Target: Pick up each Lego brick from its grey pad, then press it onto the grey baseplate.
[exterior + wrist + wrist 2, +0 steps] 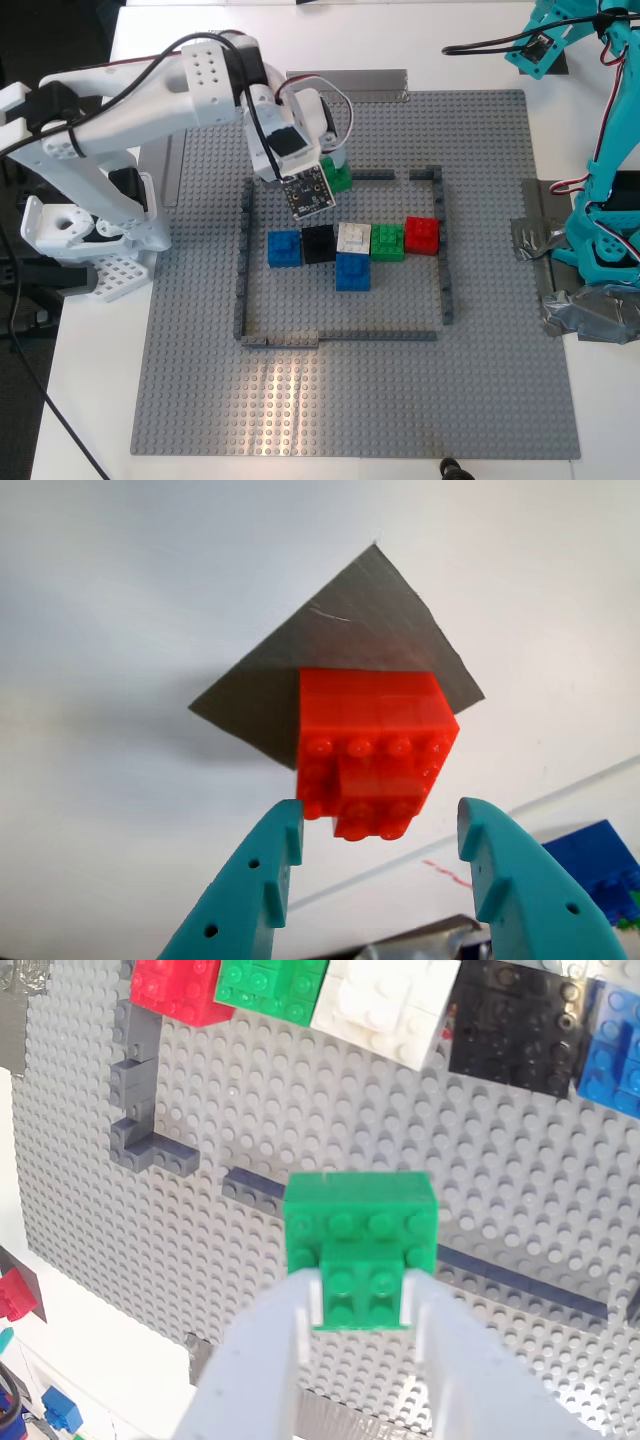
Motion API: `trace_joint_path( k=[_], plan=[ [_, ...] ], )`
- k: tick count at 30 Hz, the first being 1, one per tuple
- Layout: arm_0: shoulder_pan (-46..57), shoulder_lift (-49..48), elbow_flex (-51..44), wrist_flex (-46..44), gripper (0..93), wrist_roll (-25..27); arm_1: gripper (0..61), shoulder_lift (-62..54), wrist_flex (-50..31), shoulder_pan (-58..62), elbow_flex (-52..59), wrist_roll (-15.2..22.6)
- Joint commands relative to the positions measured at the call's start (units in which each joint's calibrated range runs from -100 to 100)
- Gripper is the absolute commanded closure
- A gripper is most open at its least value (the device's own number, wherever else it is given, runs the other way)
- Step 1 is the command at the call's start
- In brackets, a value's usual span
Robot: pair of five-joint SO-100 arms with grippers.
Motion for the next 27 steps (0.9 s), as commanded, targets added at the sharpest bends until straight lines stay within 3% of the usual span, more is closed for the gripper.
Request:
trace_joint_path(
  k=[1, 10, 16, 24, 27],
  plan=[
    [0.6, -0.3, 1.1, -3.1, 75.5, -0.3, 61.3, 1.2, -4.1, 1.5, -0.2, -0.5],
    [1.3, -0.4, 1.7, -3.4, 76.3, -0.1, 61.3, 6.1, -5.8, 3.1, 0.5, -1.5],
    [1.3, -0.4, 1.8, -3.5, 92.7, -0.4, 61.3, 7.7, -7.0, 4.4, 1.0, -1.3],
    [1.4, -1.1, 1.7, -2.8, 92.7, -0.6, 61.3, 7.8, -7.9, 5.7, 2.2, -0.8],
    [1.5, -2.2, -0.8, 1.8, 92.7, -1.8, 61.3, 7.7, -7.9, 6.5, 2.5, -0.6]
  ],
)
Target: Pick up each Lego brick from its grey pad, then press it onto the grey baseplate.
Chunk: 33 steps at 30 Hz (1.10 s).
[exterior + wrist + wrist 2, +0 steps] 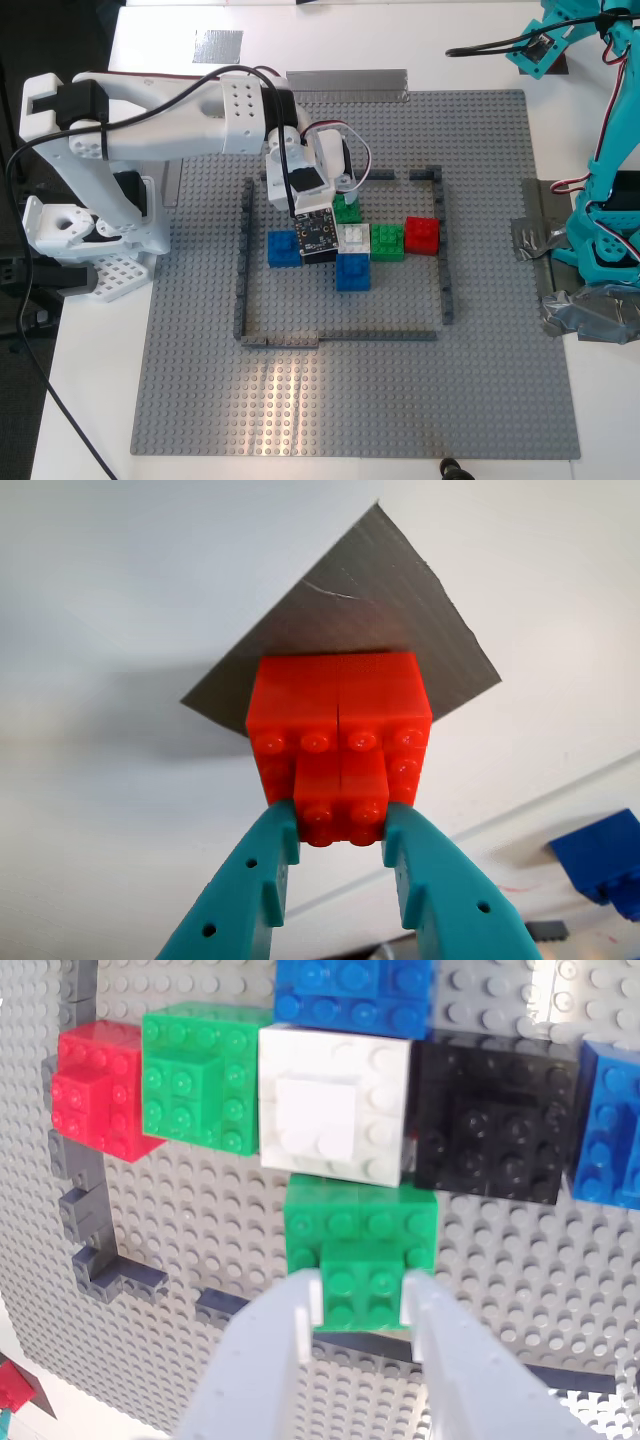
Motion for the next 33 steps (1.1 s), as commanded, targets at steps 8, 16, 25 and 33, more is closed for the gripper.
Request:
trace_joint_path(
  k=[8, 16, 25, 33],
  plan=[
    [-1.8, -12.0, -8.5, 21.2, 92.7, -4.2, 61.3, -1.1, -1.8, 1.8, 0.2, 1.1],
    [-8.2, -23.3, -2.7, 29.2, 92.7, -3.6, 52.5, -1.4, -2.2, 1.5, 0.8, 0.4],
    [-16.7, -35.5, 13.8, 29.2, 92.7, -1.4, 40.8, -1.7, -2.2, 1.5, 1.1, 0.6],
    [-25.9, -43.1, 23.8, 29.2, 92.7, -1.5, 40.8, -3.7, 1.9, 1.1, -1.3, 0.6]
  ],
)
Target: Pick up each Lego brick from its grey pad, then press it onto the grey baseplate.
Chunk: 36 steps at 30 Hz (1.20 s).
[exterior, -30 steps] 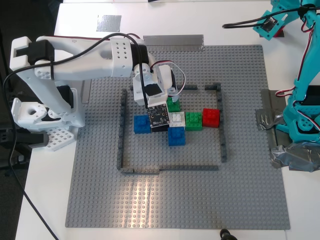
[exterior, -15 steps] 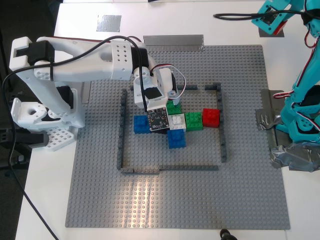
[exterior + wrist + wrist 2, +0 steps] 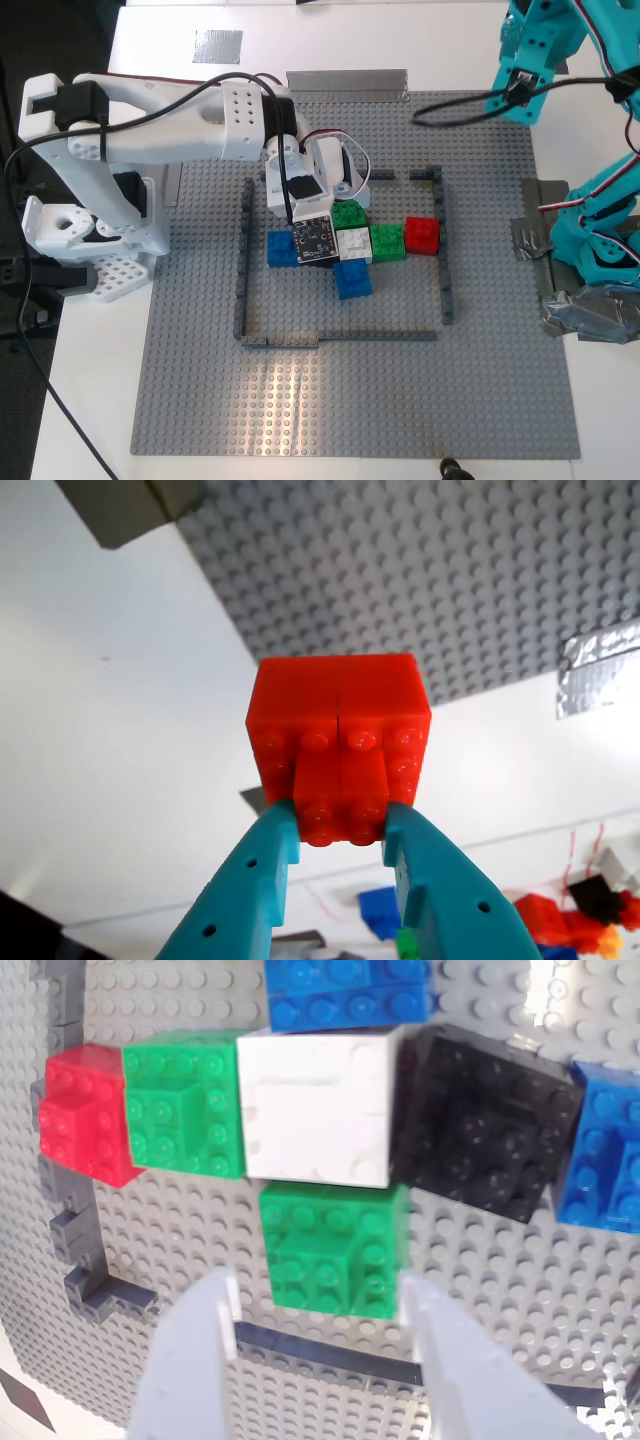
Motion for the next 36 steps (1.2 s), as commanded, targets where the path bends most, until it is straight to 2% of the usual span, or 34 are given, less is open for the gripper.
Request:
trace_joint_path(
  k=[1, 13, 15, 16, 17, 19, 20, 26, 29, 36],
  plan=[
    [-5.5, -5.3, 3.2, 0.7, 92.7, 0.0, 40.4, -4.2, 3.5, -0.5, -3.4, 0.2],
    [-23.7, -7.9, 9.2, 0.7, 92.7, -2.9, 35.1, -16.0, 15.8, -3.2, -9.4, 1.6],
    [-27.2, -7.9, 8.8, 0.7, 92.7, -4.3, 38.3, -17.8, 18.7, -5.1, -11.0, 2.5],
    [-29.1, -7.9, 8.7, 0.7, 92.7, -5.1, 44.4, -18.6, 19.8, -6.2, -11.5, 2.9],
    [-31.2, -7.9, 8.5, 0.7, 92.7, -6.1, 53.8, -19.3, 20.8, -7.6, -12.1, 3.6],
    [-35.3, -7.9, 8.4, 0.7, 92.7, -8.0, 55.9, -20.2, 23.3, -11.0, -13.4, 4.7],
    [-37.3, -7.9, 8.4, 0.7, 92.7, -8.9, 60.0, -20.4, 24.4, -12.8, -14.2, 5.5],
    [-48.5, -8.0, 7.1, 0.7, 92.7, -15.5, 61.2, -20.4, 30.8, -25.5, -16.7, 7.6],
    [-53.9, -8.0, 3.8, 0.7, 92.7, -18.4, 61.2, -20.4, 31.2, -32.2, -17.1, 7.8],
    [-62.4, -7.1, -1.6, 0.7, 92.7, -28.6, 61.2, -18.3, 19.9, -46.8, -14.8, 7.8]
  ],
)
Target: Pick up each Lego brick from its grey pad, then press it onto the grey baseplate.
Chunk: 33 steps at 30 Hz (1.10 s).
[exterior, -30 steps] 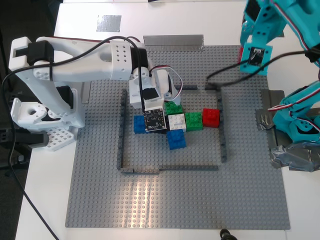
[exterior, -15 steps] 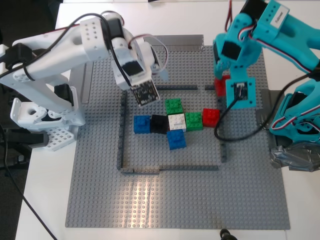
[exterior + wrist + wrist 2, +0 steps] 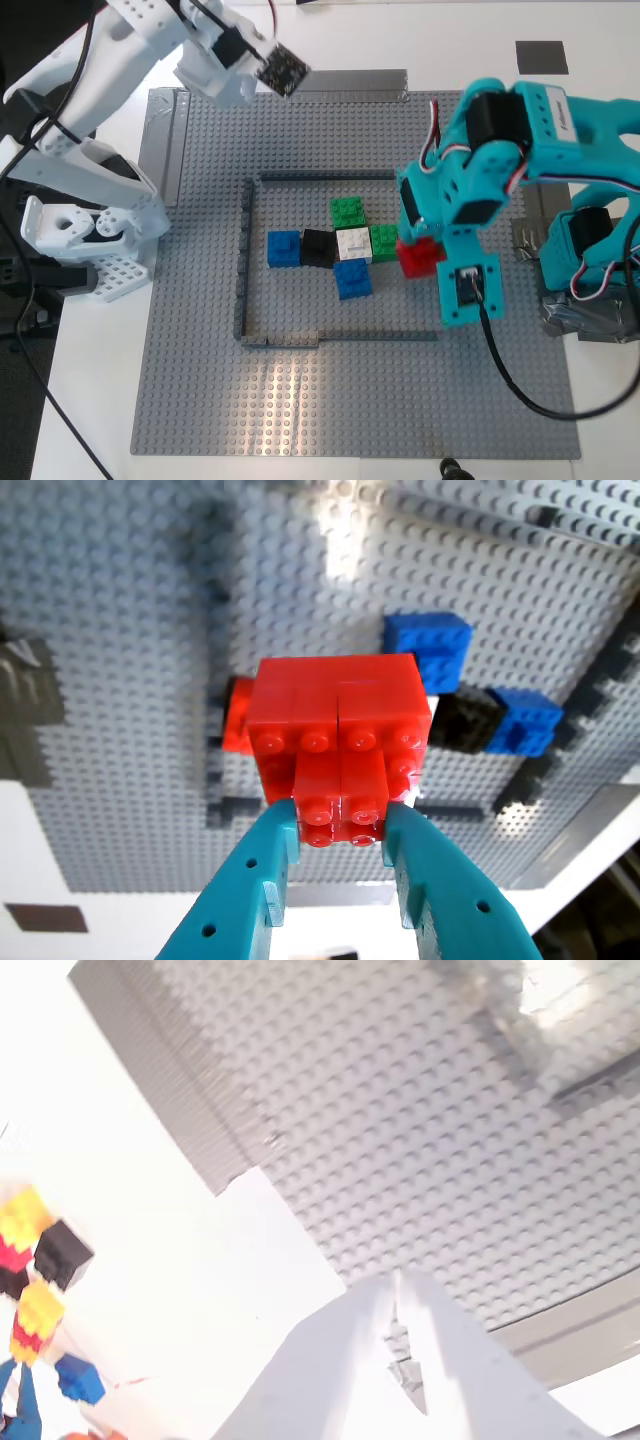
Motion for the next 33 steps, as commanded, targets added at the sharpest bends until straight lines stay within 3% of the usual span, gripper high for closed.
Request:
trace_joint_path(
  k=[1, 9, 17, 29, 33],
  plan=[
    [-4.0, -1.1, -3.7, 0.7, 92.7, -6.6, 61.2, 0.1, -6.7, -9.8, -2.8, 0.3],
    [-7.3, 1.9, -3.8, 0.7, 92.7, -8.8, 61.2, 12.6, -6.8, -21.9, -12.5, -2.0],
    [-6.9, 7.4, -3.8, -6.8, 92.7, -12.9, 61.2, 18.7, -2.4, -28.2, -19.8, -4.1],
    [-7.5, 12.7, -3.8, -17.8, 92.7, -14.8, 61.3, 17.3, -6.9, -32.9, -14.5, -4.6],
    [-7.4, 16.5, -3.7, -17.8, 92.7, -14.8, 61.3, 13.9, -10.7, -33.4, -9.8, -1.7]
  ],
)
